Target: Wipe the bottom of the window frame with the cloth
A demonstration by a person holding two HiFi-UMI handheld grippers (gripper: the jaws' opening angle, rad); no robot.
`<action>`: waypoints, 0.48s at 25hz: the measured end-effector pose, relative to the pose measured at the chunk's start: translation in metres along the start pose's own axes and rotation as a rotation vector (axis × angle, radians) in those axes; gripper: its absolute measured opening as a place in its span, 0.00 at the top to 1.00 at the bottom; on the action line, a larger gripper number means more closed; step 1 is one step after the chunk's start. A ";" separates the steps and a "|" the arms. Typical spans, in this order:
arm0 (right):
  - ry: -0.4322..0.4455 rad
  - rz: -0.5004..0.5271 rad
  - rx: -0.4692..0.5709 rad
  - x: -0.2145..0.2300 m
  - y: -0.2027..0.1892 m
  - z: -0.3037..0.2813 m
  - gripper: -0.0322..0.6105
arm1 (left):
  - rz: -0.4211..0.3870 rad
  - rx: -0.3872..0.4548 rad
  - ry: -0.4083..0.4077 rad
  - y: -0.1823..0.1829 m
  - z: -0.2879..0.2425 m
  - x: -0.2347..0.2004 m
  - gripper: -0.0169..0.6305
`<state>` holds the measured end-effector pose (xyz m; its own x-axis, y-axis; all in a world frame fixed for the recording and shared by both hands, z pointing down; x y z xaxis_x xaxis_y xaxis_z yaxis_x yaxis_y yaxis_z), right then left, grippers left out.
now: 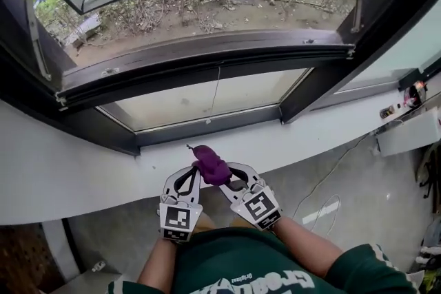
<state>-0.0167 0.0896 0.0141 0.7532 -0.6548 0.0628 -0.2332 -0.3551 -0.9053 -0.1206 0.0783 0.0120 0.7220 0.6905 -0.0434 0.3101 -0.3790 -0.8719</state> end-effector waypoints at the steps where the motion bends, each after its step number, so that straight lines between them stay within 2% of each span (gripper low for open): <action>1: -0.015 0.003 0.016 0.002 0.005 0.009 0.79 | -0.008 -0.002 -0.015 0.006 0.001 0.008 0.96; 5: -0.068 0.007 0.076 0.011 0.021 0.038 0.79 | -0.045 0.019 -0.065 0.027 0.002 0.032 0.96; 10: -0.100 -0.072 0.151 0.025 0.030 0.072 0.79 | -0.097 0.086 -0.099 0.047 0.004 0.050 0.96; 12: -0.122 -0.046 0.193 0.030 0.036 0.087 0.79 | -0.119 0.098 -0.112 0.054 0.003 0.053 0.96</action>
<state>0.0506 0.1154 -0.0528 0.8321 -0.5507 0.0651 -0.0840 -0.2413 -0.9668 -0.0675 0.0963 -0.0386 0.6085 0.7934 0.0135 0.3232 -0.2323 -0.9174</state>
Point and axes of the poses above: the fingertips, and each gripper's own axes: z backward along the fingers, x to its right, y out of its top, the point moved 5 cm from there along z, backward along the fingers, and after that the axes turned 4 degrees about -y, right-handed, at the moved point
